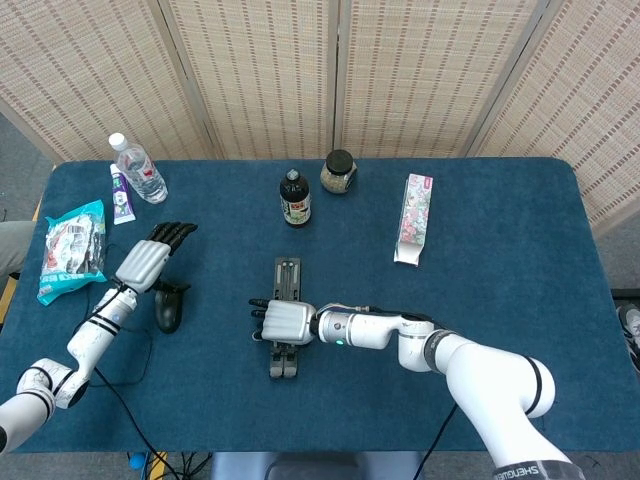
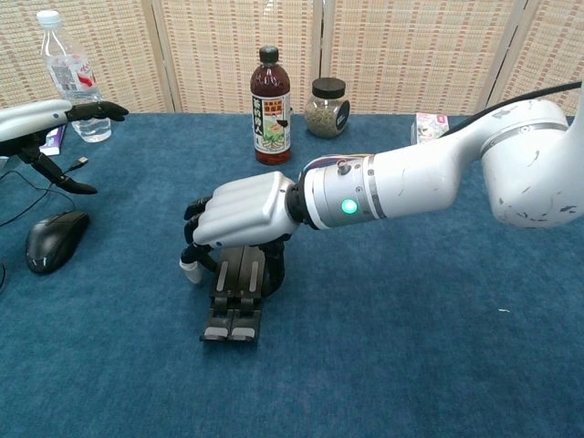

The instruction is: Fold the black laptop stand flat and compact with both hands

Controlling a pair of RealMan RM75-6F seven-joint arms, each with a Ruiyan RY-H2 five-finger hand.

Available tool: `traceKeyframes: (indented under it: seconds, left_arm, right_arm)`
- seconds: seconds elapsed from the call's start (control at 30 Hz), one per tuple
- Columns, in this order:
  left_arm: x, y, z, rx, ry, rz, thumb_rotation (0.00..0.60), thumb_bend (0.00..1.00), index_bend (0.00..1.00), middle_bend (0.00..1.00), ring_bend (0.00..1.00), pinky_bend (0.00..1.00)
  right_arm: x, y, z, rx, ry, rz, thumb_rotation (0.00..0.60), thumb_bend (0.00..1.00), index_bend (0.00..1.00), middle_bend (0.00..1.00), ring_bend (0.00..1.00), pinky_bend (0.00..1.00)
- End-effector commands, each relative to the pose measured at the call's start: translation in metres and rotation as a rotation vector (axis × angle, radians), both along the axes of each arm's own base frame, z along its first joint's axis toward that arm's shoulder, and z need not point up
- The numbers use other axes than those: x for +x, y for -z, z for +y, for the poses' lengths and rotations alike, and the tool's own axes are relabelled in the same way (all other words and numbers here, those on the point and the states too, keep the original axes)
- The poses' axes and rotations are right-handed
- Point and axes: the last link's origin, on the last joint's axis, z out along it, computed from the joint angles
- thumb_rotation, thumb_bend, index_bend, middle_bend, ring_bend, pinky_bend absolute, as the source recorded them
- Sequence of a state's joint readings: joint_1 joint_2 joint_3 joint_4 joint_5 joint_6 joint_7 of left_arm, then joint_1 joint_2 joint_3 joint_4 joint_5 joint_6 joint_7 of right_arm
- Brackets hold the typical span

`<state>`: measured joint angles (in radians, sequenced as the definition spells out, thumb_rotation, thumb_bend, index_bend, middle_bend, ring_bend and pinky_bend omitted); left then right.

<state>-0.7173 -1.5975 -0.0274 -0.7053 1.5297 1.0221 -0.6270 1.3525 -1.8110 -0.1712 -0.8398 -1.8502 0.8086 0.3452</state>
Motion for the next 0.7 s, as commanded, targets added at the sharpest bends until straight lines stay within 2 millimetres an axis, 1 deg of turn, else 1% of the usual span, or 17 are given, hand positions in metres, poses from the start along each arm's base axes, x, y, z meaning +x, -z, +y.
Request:
traceKeyframes:
  seconds: [0.03,0.07,0.1,0.2,0.23,0.27,0.37,0.47,0.57,0.67,0.7]
  left_arm:
    - [0.0,0.0,0.0,0.0,0.001,0.001,0.6,0.11,0.02,0.06,0.0,0.01]
    - [0.0,0.0,0.0,0.0,0.001,0.001,0.6,0.11,0.02,0.06,0.0,0.01]
    - [0.001,0.0,0.0,0.0,0.001,0.0,0.6,0.11,0.02,0.06,0.0,0.01]
    - [0.001,0.0,0.0,0.0,0.0,-0.001,0.6,0.11,0.02,0.06,0.0,0.01]
    - [0.001,0.0,0.0,0.0,-0.001,-0.001,0.6,0.11,0.02,0.06,0.0,0.01]
    - [0.001,0.0,0.0,0.0,-0.002,0.0,0.6,0.11,0.02,0.06,0.0,0.01]
    - [0.001,0.0,0.0,-0.003,-0.002,0.004,0.6,0.11,0.02,0.06,0.0,0.01]
    - [0.002,-0.001,0.001,-0.004,0.001,0.004,0.6,0.11,0.02,0.06,0.0,0.01]
    - [0.004,-0.003,0.0,-0.001,0.013,0.01,0.6,0.11,0.02,0.06,0.0,0.01]
    - [0.006,-0.006,-0.001,0.01,0.027,0.024,0.6,0.11,0.02,0.06,0.0,0.01]
    - [0.007,-0.008,-0.002,0.014,0.03,0.025,0.6,0.12,0.02,0.06,0.0,0.01]
  right_arm:
    - [0.0,0.0,-0.001,0.0,0.007,0.001,0.6,0.14,0.32,0.5,0.15,0.0]
    - [-0.001,0.0,-0.002,-0.001,0.017,0.012,0.6,0.13,0.3,0.46,0.14,0.0]
    - [-0.001,0.0,-0.002,-0.001,0.023,0.018,0.6,0.13,0.26,0.41,0.12,0.0]
    - [-0.001,-0.002,-0.003,-0.011,0.032,0.021,0.6,0.11,0.06,0.21,0.03,0.0]
    - [0.0,-0.003,-0.003,-0.011,0.038,0.016,0.6,0.11,0.02,0.16,0.01,0.0]
    - [0.001,-0.004,-0.003,-0.014,0.04,0.01,0.6,0.11,0.0,0.12,0.0,0.0]
    - [0.002,-0.008,-0.003,-0.022,0.053,-0.016,0.6,0.1,0.0,0.03,0.0,0.0]
    - [0.003,-0.014,-0.005,-0.034,0.066,-0.04,0.6,0.1,0.0,0.0,0.0,0.0]
    - [0.001,-0.029,-0.009,-0.061,0.085,-0.088,0.6,0.1,0.0,0.0,0.0,0.0]
    - [-0.005,-0.052,-0.014,-0.108,0.133,-0.152,0.6,0.1,0.0,0.0,0.0,0.0]
    - [-0.01,-0.064,-0.015,-0.136,0.154,-0.181,0.6,0.1,0.0,0.0,0.0,0.0]
